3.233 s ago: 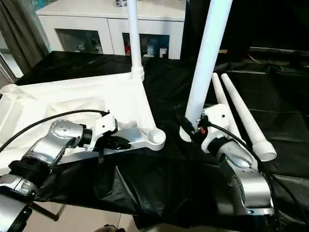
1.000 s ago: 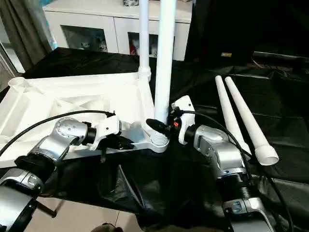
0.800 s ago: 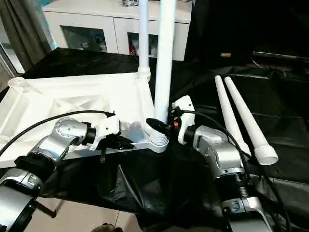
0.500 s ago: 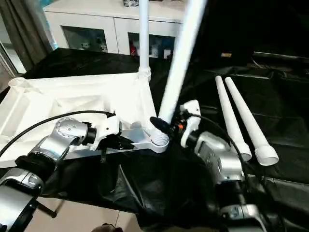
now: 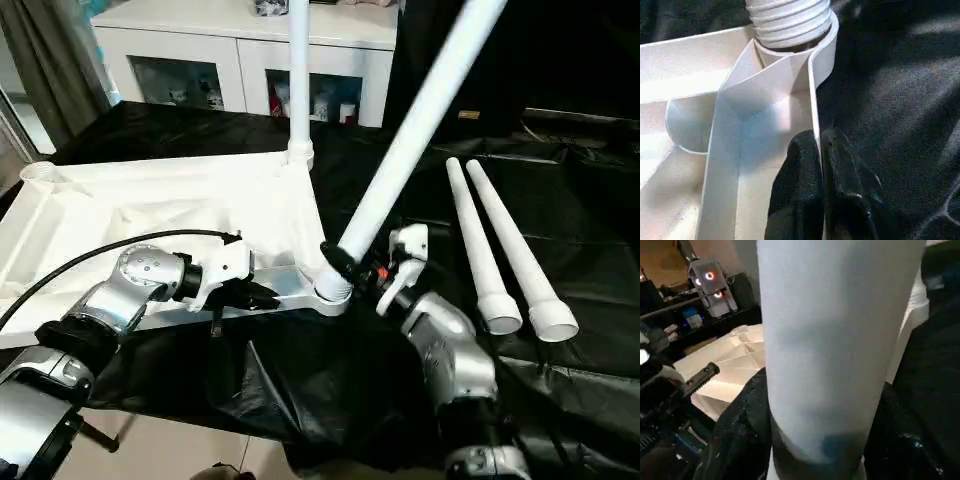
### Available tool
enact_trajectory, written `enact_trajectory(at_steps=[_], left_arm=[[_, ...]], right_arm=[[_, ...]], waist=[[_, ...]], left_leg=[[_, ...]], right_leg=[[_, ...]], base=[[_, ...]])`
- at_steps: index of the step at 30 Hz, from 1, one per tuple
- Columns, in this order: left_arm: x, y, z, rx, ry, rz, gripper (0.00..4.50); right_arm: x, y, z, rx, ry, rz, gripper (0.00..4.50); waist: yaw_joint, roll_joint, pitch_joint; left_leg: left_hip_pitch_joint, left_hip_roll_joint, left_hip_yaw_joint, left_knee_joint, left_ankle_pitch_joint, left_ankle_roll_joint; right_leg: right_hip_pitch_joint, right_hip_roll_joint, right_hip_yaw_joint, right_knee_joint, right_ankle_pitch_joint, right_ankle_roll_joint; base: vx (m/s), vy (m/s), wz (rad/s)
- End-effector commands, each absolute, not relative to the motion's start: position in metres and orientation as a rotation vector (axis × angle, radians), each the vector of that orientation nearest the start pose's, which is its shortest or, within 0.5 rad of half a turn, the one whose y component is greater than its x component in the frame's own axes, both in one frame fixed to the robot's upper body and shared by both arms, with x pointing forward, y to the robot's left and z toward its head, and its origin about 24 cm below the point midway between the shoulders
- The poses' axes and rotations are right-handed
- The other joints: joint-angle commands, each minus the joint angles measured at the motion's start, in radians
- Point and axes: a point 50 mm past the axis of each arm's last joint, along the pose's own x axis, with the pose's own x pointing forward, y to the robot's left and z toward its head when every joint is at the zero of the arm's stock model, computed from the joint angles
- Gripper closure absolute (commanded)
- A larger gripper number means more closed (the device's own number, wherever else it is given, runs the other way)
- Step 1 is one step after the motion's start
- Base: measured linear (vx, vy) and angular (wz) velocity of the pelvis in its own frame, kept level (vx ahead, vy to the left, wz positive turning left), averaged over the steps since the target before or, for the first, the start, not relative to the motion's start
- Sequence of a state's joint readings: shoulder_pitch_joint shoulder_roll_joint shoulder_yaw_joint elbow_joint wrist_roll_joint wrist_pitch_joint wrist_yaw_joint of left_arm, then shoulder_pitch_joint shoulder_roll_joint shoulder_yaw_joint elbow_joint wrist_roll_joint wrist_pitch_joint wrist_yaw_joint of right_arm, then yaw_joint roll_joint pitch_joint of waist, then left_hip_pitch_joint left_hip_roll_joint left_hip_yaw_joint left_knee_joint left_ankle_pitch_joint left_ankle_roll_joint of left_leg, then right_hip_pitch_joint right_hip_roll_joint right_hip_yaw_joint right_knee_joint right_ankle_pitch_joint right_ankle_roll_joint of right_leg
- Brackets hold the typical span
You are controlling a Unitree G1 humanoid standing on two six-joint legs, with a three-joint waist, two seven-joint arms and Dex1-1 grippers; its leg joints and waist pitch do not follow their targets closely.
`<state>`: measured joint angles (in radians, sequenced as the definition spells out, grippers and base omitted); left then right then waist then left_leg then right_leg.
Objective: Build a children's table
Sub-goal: Insert table leg to table base
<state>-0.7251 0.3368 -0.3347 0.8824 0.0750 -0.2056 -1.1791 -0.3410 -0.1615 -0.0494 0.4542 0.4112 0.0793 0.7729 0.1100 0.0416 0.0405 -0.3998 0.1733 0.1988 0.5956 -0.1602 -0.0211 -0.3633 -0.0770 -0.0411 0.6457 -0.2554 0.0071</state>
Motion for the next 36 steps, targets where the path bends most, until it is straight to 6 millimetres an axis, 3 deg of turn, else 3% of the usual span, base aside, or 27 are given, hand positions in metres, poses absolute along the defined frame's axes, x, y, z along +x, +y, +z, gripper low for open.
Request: enact_trajectory(at_steps=[1,5,8,11,16,17,19,22,23,26,29,30,36], left_arm=[[0.338,0.129,0.058,0.611,0.342,-1.361,4.50],[0.338,0.128,0.058,0.610,0.338,-1.358,4.50],[0.338,0.128,0.058,0.610,0.337,-1.361,4.50],[0.338,0.128,0.058,0.613,0.339,-1.367,4.50],[0.337,0.127,0.057,0.616,0.343,-1.380,4.50],[0.336,0.127,0.056,0.616,0.346,-1.386,4.50],[0.335,0.126,0.055,0.616,0.348,-1.393,4.50],[0.334,0.126,0.054,0.613,0.349,-1.405,4.50],[0.334,0.126,0.054,0.613,0.349,-1.407,4.50],[0.332,0.127,0.053,0.623,0.355,-1.430,4.50],[0.330,0.128,0.053,0.631,0.358,-1.448,4.50],[0.330,0.128,0.053,0.631,0.358,-1.448,4.50],[0.327,0.129,0.055,0.629,0.335,-1.509,4.50]], right_arm=[[0.288,-0.157,0.003,0.268,0.242,0.670,2.61],[0.285,-0.156,0.003,0.240,0.223,0.677,2.61],[0.286,-0.154,0.004,0.207,0.216,0.697,2.61],[0.289,-0.150,0.007,0.143,0.223,0.740,2.61],[0.293,-0.145,0.010,0.088,0.270,0.816,2.61],[0.294,-0.144,0.010,0.069,0.284,0.844,2.61],[0.295,-0.143,0.010,0.051,0.302,0.880,2.61],[0.296,-0.141,0.010,0.033,0.317,0.948,2.61],[0.296,-0.140,0.011,0.031,0.320,0.959,2.61],[0.295,-0.141,0.011,0.025,0.327,1.009,2.61],[0.294,-0.142,0.012,0.028,0.328,1.041,2.61],[0.294,-0.142,0.012,0.028,0.328,1.041,2.61],[0.291,-0.149,0.013,0.028,0.326,1.110,2.61]], waist=[[-0.007,0.011,-0.045],[-0.007,0.010,-0.040],[-0.005,0.015,-0.043],[-0.008,0.010,-0.042],[-0.009,0.007,-0.039],[-0.009,0.002,-0.038],[-0.010,0.005,-0.037],[-0.009,-0.005,-0.036],[-0.009,0.000,-0.036],[-0.008,-0.006,-0.037],[-0.005,-0.004,-0.041],[-0.005,-0.005,-0.042],[-0.005,-0.009,-0.040]], left_leg=[[0.044,0.073,-0.045,-0.097,-0.445,-0.080],[0.048,0.074,-0.049,-0.100,-0.482,-0.080],[0.048,0.075,-0.047,-0.103,-0.457,-0.075],[0.045,0.073,-0.045,-0.104,-0.448,-0.071],[0.043,0.072,-0.045,-0.103,-0.438,-0.060],[0.045,0.074,-0.043,-0.102,-0.440,-0.057],[0.043,0.074,-0.046,-0.104,-0.439,-0.059],[0.046,0.075,-0.044,-0.104,-0.444,-0.057],[0.045,0.075,-0.045,-0.104,-0.437,-0.056],[0.046,0.077,-0.041,-0.107,-0.413,-0.051],[0.046,0.077,-0.037,-0.106,-0.374,-0.037],[0.041,0.076,-0.035,-0.105,-0.345,-0.025],[0.040,0.076,-0.031,-0.101,-0.312,0.004]], right_leg=[[-0.001,-0.094,0.048,-0.108,-0.213,-0.215],[-0.003,-0.097,0.052,-0.116,-0.291,-0.203],[-0.003,-0.093,0.051,-0.114,-0.231,-0.208],[0.000,-0.091,0.050,-0.112,-0.212,-0.213],[0.002,-0.095,0.051,-0.118,-0.272,-0.204],[-0.001,-0.096,0.053,-0.122,-0.295,-0.199],[-0.001,-0.097,0.053,-0.122,-0.319,-0.193],[-0.003,-0.095,0.054,-0.124,-0.329,-0.192],[-0.003,-0.097,0.053,-0.123,-0.328,-0.195],[-0.002,-0.092,0.052,-0.119,-0.256,-0.204],[0.002,-0.088,0.049,-0.113,-0.162,-0.219],[0.008,-0.086,0.046,-0.107,-0.099,-0.230],[0.010,-0.086,0.043,-0.105,-0.058,-0.247]], base=[[0.000,0.000,0.00],[0.000,0.000,0.00],[0.000,0.000,0.00],[0.000,0.000,0.00],[0.000,0.000,0.00],[0.000,0.000,0.00],[0.000,0.000,0.00],[0.000,0.000,0.00],[0.000,0.000,0.00],[0.000,0.000,0.00],[0.000,0.000,0.00],[0.000,0.000,0.00],[0.000,0.000,0.00]])
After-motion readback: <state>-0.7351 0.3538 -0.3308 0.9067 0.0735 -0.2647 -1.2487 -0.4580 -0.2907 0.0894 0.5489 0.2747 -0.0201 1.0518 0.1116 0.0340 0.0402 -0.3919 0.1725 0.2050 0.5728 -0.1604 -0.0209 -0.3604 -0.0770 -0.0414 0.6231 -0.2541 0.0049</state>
